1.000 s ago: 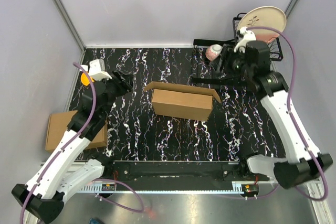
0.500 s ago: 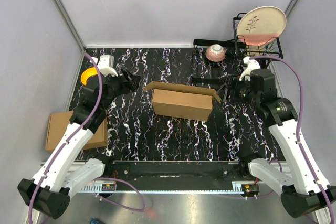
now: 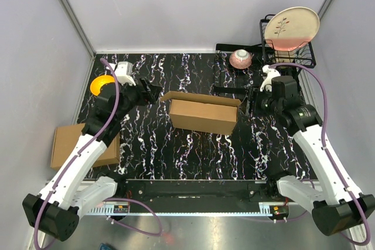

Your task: Fold the paper box

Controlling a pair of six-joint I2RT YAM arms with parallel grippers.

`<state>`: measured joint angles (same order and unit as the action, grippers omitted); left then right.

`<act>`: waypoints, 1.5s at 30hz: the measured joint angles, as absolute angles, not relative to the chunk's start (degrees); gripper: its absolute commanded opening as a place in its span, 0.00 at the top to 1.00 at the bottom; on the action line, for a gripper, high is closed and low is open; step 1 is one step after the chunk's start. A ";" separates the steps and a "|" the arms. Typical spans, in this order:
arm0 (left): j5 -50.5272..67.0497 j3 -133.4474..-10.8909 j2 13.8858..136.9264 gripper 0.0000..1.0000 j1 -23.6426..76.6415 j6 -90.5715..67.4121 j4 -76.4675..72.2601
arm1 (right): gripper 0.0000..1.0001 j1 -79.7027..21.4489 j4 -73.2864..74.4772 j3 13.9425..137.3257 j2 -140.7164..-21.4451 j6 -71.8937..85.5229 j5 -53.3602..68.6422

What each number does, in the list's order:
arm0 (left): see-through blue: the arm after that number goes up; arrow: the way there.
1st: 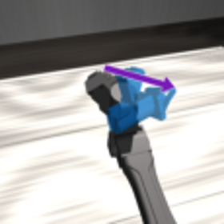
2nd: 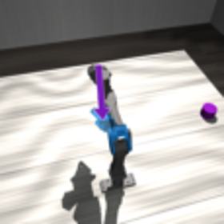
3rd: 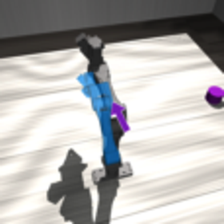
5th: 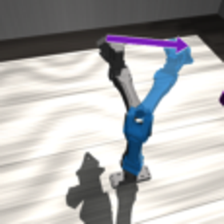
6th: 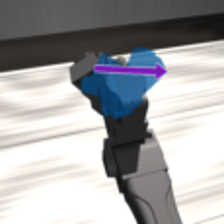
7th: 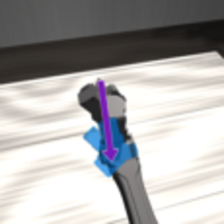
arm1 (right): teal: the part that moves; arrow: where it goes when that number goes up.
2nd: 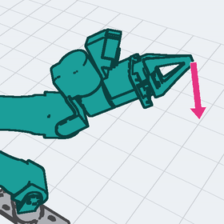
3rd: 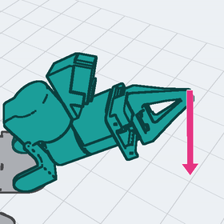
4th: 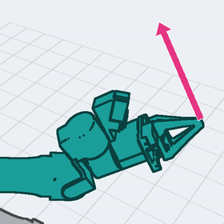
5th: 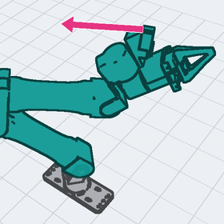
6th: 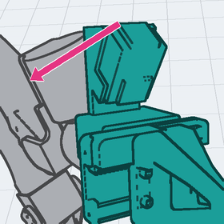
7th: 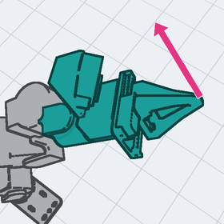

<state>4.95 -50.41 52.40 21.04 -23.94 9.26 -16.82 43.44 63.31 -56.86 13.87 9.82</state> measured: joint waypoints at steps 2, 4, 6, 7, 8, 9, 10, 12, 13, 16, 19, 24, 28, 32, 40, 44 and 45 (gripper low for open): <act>5.41 -50.30 52.62 0.24 21.04 -23.92 8.95 | 0.41 -16.82 43.11 63.31 -57.78 13.63 10.13; 5.87 -50.09 52.80 0.24 21.04 -23.92 8.56 | 0.42 -16.82 42.81 63.31 -58.59 13.34 10.15; 6.22 -50.04 53.15 0.24 21.04 -23.90 8.05 | 0.44 -16.82 42.61 63.31 -59.20 13.21 10.15; 6.31 -50.04 53.25 0.25 21.02 -23.90 7.88 | 0.44 -16.82 42.59 63.31 -59.48 13.19 10.15; 6.39 -50.02 53.34 0.24 21.02 -23.90 7.66 | 0.44 -16.82 42.52 63.31 -59.72 13.17 10.15; 6.52 -50.00 53.41 0.24 20.97 -23.92 7.53 | 0.46 -16.82 42.30 63.31 -60.03 13.17 10.15; 6.61 -50.00 53.43 0.24 20.93 -23.92 7.46 | 0.47 -16.82 42.02 63.31 -60.36 13.17 10.15; 6.81 -49.69 53.41 0.25 20.93 -23.92 6.72 | 0.49 -16.82 41.52 63.31 -60.95 13.19 10.15; 6.94 -49.58 53.43 0.25 20.93 -23.92 6.55 | 0.50 -16.82 41.41 63.31 -61.17 13.17 10.15; 7.35 -49.10 53.49 0.25 20.86 -23.94 6.24 | 0.54 -16.82 41.17 63.31 -61.73 13.15 10.17; 7.64 -48.99 53.87 0.25 20.75 -23.97 6.13 | 0.56 -16.82 40.71 63.31 -62.28 13.15 10.17; 8.19 -47.81 54.00 0.25 20.71 -24.01 5.37 | 0.60 -16.82 40.12 63.31 -62.89 13.21 10.20; 8.71 -47.13 54.15 0.25 20.71 -24.10 5.17 | 0.60 -16.82 40.07 63.31 -62.89 13.28 10.24; 9.28 -47.09 54.35 0.26 20.71 -24.40 4.78 | 0.61 -16.82 39.99 63.31 -62.89 13.28 10.66; 9.87 -46.74 54.61 0.26 20.67 -24.86 4.16 | 0.69 -16.91 39.62 63.31 -62.89 13.28 10.70; 9.87 -46.74 54.74 0.26 20.67 -25.02 4.16 | 0.73 -17.02 39.59 63.31 -62.89 13.28 10.68; 9.87 -46.74 54.92 0.26 20.67 -25.04 4.16 | 0.74 -17.06 39.59 63.31 -62.89 13.30 10.68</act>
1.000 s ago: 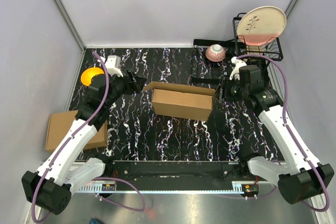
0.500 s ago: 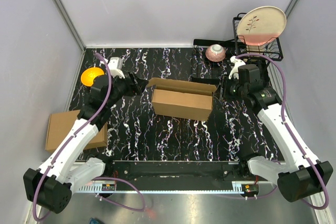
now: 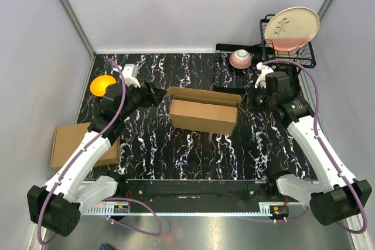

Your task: Fold the paper box

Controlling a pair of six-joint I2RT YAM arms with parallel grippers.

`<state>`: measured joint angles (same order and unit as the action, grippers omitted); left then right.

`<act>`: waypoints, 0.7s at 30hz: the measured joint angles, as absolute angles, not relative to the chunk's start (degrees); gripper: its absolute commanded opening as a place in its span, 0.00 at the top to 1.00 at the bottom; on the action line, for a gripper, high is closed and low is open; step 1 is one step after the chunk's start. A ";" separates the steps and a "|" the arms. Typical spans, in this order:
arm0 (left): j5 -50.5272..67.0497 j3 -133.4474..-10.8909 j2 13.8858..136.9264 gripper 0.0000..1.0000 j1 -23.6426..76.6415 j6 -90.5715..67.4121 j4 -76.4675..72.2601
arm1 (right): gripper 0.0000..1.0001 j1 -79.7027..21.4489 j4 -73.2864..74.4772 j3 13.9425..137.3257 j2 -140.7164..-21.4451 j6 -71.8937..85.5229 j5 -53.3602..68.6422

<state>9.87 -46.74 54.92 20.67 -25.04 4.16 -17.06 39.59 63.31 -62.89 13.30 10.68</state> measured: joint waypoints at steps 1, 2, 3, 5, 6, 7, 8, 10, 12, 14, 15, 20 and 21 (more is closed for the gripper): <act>9.87 -46.74 55.11 0.26 20.67 -25.04 4.21 | 0.75 -17.10 39.59 63.31 -62.89 13.28 10.66; 9.87 -46.74 55.33 0.26 20.67 -25.04 4.21 | 0.75 -17.15 39.59 63.31 -62.89 13.28 10.66; 9.87 -46.74 55.53 0.26 20.67 -25.04 4.23 | 0.76 -17.19 39.57 63.31 -62.89 13.26 10.66; 9.87 -46.74 55.72 0.26 20.67 -25.04 4.23 | 0.77 -17.21 39.57 63.31 -62.89 13.28 10.66; 9.87 -46.74 55.72 0.26 20.67 -25.04 4.21 | 0.77 -17.23 39.55 63.31 -62.89 13.28 10.66; 9.87 -46.74 55.72 0.26 20.67 -25.04 4.21 | 0.78 -17.23 39.51 63.31 -62.89 13.28 10.66; 9.87 -46.74 55.72 0.26 20.67 -25.04 4.19 | 0.78 -17.26 39.44 63.31 -62.89 13.26 10.66; 9.89 -46.74 55.86 0.27 20.67 -25.04 4.19 | 0.78 -17.26 39.22 63.31 -62.89 13.28 10.66; 9.89 -46.74 56.16 0.28 20.67 -25.04 4.16 | 0.78 -17.26 39.16 63.31 -62.89 13.26 10.66; 9.91 -46.74 56.66 0.29 20.67 -25.02 4.10 | 0.79 -17.28 39.05 63.31 -62.87 13.26 10.66; 9.93 -46.74 56.93 0.29 20.67 -24.99 4.05 | 0.79 -17.30 38.96 63.31 -62.89 13.26 10.66; 10.17 -46.74 58.87 0.31 20.67 -24.16 3.20 | 0.80 -17.58 38.83 63.31 -62.89 13.26 10.70; 10.17 -46.74 59.11 0.31 20.67 -23.94 2.96 | 0.80 -17.63 38.83 63.31 -62.89 13.26 10.70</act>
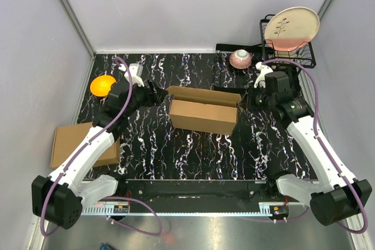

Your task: Fold the paper box

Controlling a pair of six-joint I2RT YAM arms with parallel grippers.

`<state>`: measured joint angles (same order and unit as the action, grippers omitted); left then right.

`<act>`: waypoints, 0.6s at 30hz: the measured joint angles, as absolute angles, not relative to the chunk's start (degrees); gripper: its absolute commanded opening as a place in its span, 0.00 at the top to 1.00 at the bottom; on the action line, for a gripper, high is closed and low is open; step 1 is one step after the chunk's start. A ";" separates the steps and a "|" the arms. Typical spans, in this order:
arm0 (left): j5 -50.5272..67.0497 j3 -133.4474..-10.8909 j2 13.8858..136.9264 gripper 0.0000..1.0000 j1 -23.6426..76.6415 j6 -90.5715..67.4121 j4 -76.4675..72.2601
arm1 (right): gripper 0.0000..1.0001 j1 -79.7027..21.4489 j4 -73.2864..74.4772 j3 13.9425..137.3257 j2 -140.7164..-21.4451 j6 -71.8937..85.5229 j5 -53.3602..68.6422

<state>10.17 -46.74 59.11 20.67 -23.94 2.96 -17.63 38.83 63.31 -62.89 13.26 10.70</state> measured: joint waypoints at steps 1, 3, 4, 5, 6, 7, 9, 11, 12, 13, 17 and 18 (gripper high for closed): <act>10.17 -46.70 59.37 0.31 20.67 -23.73 2.72 | 0.81 -17.63 38.83 63.31 -62.89 13.26 10.72; 10.17 -46.19 59.42 0.32 20.67 -23.33 1.50 | 0.81 -17.63 38.81 63.31 -62.89 13.26 10.76; 10.17 -45.80 59.42 0.32 20.67 -23.00 0.58 | 0.82 -17.65 38.81 63.31 -62.89 13.26 10.81; 10.17 -45.50 59.42 0.32 20.67 -22.81 -0.16 | 0.82 -17.69 38.81 63.31 -62.89 13.26 10.81; 10.17 -45.28 59.42 0.32 20.67 -22.63 -0.60 | 0.82 -17.76 38.79 63.31 -62.89 13.26 10.83; 10.15 -45.19 59.48 0.33 20.67 -22.41 -0.99 | 0.82 -17.89 38.79 63.31 -62.89 13.26 10.85; 10.17 -45.19 59.81 0.34 20.67 -22.17 -2.04 | 0.83 -18.02 38.79 63.31 -62.89 13.26 11.07; 10.31 -45.19 60.38 0.38 20.67 -21.96 -3.09 | 0.83 -18.13 38.79 63.31 -62.89 13.26 11.16; 10.39 -45.19 60.71 0.39 20.67 -21.85 -3.49 | 0.83 -18.17 38.79 63.31 -62.89 13.26 11.18; 10.55 -45.19 61.04 0.41 20.67 -21.80 -3.75 | 0.83 -18.22 38.79 63.31 -62.89 13.26 11.18; 11.40 -45.19 61.89 0.46 20.67 -21.74 -4.32 | 0.83 -18.26 38.79 63.31 -62.89 13.26 11.18; 11.57 -45.15 61.91 0.47 20.67 -21.67 -4.51 | 0.83 -18.28 38.79 63.31 -62.89 13.26 11.20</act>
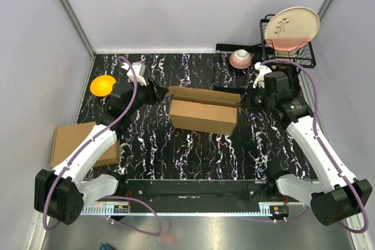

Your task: Fold the paper box

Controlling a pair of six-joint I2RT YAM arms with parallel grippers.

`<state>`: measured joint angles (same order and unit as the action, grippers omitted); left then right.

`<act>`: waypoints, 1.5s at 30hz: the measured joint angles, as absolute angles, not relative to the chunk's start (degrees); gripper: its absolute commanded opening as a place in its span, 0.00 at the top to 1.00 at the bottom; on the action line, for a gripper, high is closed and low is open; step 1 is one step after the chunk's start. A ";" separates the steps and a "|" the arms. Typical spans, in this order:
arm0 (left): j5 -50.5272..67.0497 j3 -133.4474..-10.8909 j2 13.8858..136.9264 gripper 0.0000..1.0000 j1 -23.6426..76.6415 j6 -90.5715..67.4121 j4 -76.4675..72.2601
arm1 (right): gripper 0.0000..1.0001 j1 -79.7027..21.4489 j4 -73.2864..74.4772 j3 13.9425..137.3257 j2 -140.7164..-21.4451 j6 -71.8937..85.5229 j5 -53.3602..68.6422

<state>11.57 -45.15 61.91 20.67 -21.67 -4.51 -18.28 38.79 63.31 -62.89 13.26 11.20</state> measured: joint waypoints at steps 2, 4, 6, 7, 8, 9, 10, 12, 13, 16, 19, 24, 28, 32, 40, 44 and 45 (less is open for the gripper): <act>11.99 -44.99 61.89 0.48 20.67 -21.52 -5.10 | 0.83 -18.33 38.79 63.31 -62.89 13.23 11.20; 12.27 -44.69 61.89 0.51 20.67 -21.39 -5.74 | 0.84 -18.33 38.79 63.31 -62.89 13.26 11.20; 12.53 -44.40 61.89 0.54 20.67 -21.37 -5.89 | 0.85 -18.33 38.76 63.31 -62.92 13.26 11.20; 12.73 -44.34 61.91 0.56 20.67 -21.28 -5.91 | 0.86 -18.33 38.76 63.31 -62.96 13.26 11.20; 12.88 -44.31 61.91 0.57 20.67 -21.23 -5.98 | 0.87 -18.33 38.74 63.31 -63.00 13.26 11.20; 13.08 -44.25 61.91 0.59 20.67 -21.19 -6.17 | 0.87 -18.33 38.70 63.31 -63.07 13.28 11.20; 13.17 -44.21 61.91 0.60 20.67 -21.21 -6.24 | 0.88 -18.33 38.63 63.31 -63.16 13.28 11.20; 13.37 -43.99 61.91 0.63 20.69 -21.19 -6.42 | 0.88 -18.35 38.48 63.33 -63.33 13.32 11.20; 13.45 -43.77 61.91 0.64 20.69 -21.17 -6.66 | 0.89 -18.35 38.37 63.35 -63.42 13.34 11.20; 13.63 -43.42 61.91 0.68 20.73 -21.19 -6.85 | 0.89 -18.35 38.33 63.40 -63.53 13.47 11.22; 13.85 -43.35 61.93 0.71 20.80 -21.21 -7.14 | 0.92 -18.35 38.33 63.42 -63.55 13.76 11.20; 14.39 -43.35 61.93 0.74 21.04 -21.34 -7.42 | 0.96 -18.35 38.15 63.53 -63.81 14.66 11.22; 14.72 -43.35 61.93 0.76 21.32 -21.43 -7.44 | 0.97 -18.37 38.04 63.79 -64.23 15.44 11.22; 15.00 -43.20 61.93 0.77 21.54 -21.65 -7.68 | 0.98 -18.39 37.89 64.12 -64.79 16.34 11.27; 15.31 -42.63 61.95 0.80 21.87 -23.14 -8.32 | 1.00 -18.39 37.52 64.34 -65.30 18.02 11.64; 15.31 -42.63 61.95 0.82 22.15 -23.86 -8.60 | 1.00 -18.41 37.52 64.49 -65.49 18.92 11.66; 15.31 -42.63 61.95 0.82 22.26 -23.97 -8.67 | 1.00 -18.44 37.52 64.49 -65.54 19.22 11.66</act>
